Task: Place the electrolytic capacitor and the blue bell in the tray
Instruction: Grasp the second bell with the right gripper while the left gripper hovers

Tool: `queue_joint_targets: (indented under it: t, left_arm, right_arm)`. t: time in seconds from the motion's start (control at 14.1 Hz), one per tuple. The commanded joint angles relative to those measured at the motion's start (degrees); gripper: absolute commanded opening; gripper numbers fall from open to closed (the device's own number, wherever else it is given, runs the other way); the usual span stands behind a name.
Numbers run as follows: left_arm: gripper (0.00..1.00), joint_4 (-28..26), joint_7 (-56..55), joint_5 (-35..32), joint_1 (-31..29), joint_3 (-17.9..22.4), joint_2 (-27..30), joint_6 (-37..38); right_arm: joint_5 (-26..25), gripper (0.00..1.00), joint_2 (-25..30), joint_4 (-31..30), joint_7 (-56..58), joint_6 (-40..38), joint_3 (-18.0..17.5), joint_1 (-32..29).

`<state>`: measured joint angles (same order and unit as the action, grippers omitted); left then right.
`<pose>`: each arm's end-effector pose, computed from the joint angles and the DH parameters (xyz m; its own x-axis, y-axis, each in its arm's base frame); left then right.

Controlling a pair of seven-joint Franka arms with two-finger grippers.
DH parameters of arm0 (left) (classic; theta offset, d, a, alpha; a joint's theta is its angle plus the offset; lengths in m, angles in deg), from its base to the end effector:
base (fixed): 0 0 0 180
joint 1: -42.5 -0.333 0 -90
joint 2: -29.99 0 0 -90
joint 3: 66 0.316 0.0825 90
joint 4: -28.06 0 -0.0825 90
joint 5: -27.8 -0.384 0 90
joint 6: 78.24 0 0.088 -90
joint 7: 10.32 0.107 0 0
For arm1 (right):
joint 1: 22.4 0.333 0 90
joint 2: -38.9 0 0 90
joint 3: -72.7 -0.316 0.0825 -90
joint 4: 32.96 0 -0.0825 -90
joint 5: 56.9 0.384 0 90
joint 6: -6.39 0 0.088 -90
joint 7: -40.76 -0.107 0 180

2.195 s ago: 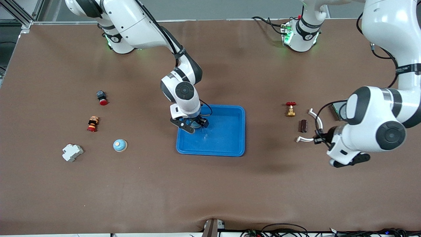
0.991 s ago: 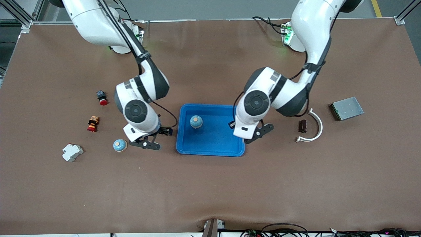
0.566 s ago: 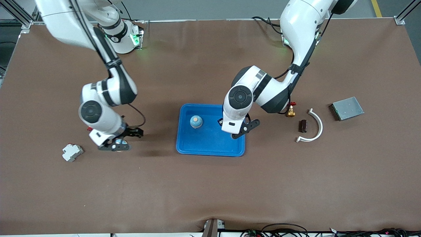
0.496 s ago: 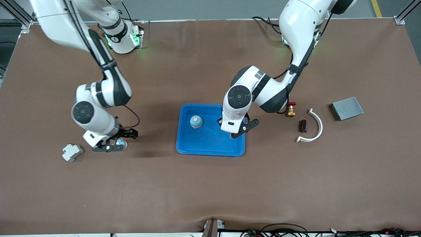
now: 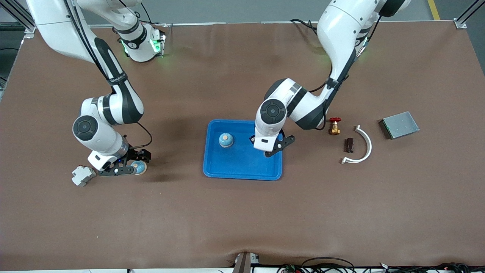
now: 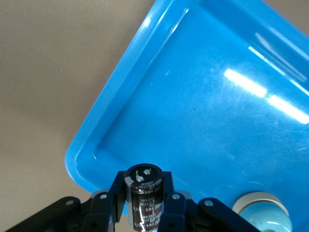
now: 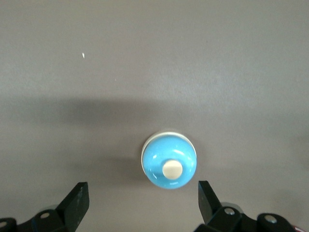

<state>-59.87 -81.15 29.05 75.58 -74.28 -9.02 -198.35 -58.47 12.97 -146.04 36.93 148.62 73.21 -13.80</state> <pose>0.5302 -0.4488 0.2491 0.8399 0.5245 -0.1397 0.5196 -0.8513 -0.0726 0.6142 0.0876 0.2435 0.9937 0.0968 0.0572 0.0959 -0.9952 0.0181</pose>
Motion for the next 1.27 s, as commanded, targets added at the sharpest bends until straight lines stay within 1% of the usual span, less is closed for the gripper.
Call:
queue_joint_targets:
  t: [0.0, 0.28, 0.57, 0.85, 1.2]
  left_arm:
    - [0.0, -1.1, -1.49, -1.06, 1.19, 0.63, -0.27, -1.44]
    - [0.0, -2.16, -1.5, -1.51, 1.19, 0.72, -1.32, -1.62]
    - [0.0, -2.07, -1.41, -2.65, 0.93, 0.72, -2.2, -1.8]
    - [0.0, -2.16, -1.41, -3.36, 0.58, 0.72, -3.17, -2.5]
    - [0.0, -2.42, -1.32, -3.44, 0.58, 0.81, -3.6, -2.5]
  right_arm:
    - [-0.8, 1.0, -1.75, -0.31, 0.85, 4.01, -0.68, -1.04]
    - [-0.89, 1.0, -3.68, 0.57, 2.51, 5.16, -0.59, -1.39]
    - [-0.89, 1.0, -5.0, 0.66, 6.64, 7.01, -0.59, -3.06]
    - [-0.89, 1.0, -6.85, 0.92, 7.52, 9.47, -0.59, -3.41]
    - [-0.89, 1.0, -7.38, 1.01, 7.79, 9.82, -0.59, -3.77]
